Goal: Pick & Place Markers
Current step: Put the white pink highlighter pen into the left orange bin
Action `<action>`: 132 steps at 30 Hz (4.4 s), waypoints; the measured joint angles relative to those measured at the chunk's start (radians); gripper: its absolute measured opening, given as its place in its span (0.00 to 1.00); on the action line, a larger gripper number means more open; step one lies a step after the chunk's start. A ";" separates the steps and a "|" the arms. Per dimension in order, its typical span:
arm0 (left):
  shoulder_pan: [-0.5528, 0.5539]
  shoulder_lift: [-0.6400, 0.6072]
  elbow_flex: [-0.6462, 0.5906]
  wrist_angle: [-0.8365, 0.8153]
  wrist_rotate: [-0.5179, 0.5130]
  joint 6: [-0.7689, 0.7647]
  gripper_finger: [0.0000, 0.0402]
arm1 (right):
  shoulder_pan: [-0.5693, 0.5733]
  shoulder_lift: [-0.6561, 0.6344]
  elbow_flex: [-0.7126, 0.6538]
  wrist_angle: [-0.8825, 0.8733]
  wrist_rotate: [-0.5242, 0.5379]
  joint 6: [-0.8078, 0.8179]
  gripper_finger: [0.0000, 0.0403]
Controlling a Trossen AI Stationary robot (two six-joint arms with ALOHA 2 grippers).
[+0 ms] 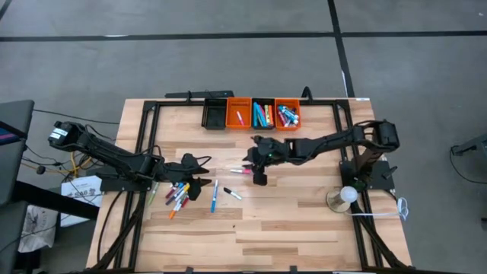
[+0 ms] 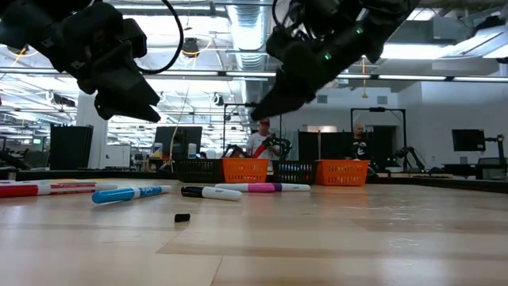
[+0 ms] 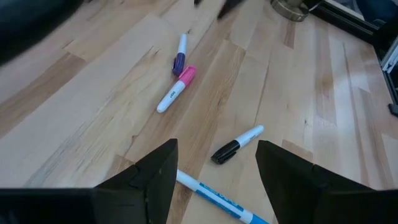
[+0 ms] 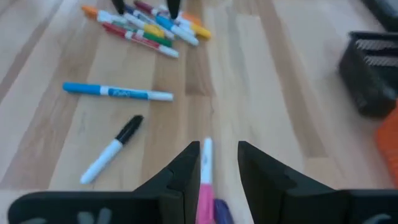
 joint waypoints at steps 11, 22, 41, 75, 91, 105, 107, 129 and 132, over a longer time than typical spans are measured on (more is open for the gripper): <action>0.000 0.000 0.000 -0.002 0.010 0.000 0.53 | 0.020 0.216 0.015 0.153 -0.008 -0.019 0.24; 0.000 0.000 0.000 -0.001 0.010 0.000 0.53 | 0.002 0.304 0.077 0.145 0.000 -0.035 0.24; 0.000 0.000 0.000 -0.001 0.011 0.000 0.53 | -0.032 0.304 0.077 0.056 0.001 0.017 0.24; 0.000 0.000 -0.001 0.001 0.011 -0.001 0.53 | -0.272 0.229 0.459 -0.279 -0.271 -0.063 0.04; 0.000 -0.002 -0.001 -0.189 0.071 -0.064 0.53 | -0.069 0.460 0.513 -0.088 -0.044 0.138 0.29; 0.000 -0.002 -0.001 -0.206 0.093 -0.083 0.53 | -0.063 0.651 0.701 -0.246 0.044 0.218 0.29; 0.000 -0.002 -0.001 -0.206 0.093 -0.083 0.53 | -0.063 0.660 0.717 -0.264 0.062 0.219 0.29; 0.000 -0.002 -0.001 -0.205 0.093 -0.083 0.53 | -0.071 0.575 0.712 -0.459 0.112 0.201 0.06; 0.000 -0.002 -0.001 -0.205 0.093 -0.083 0.53 | -0.073 0.516 0.714 -0.485 0.162 0.182 0.06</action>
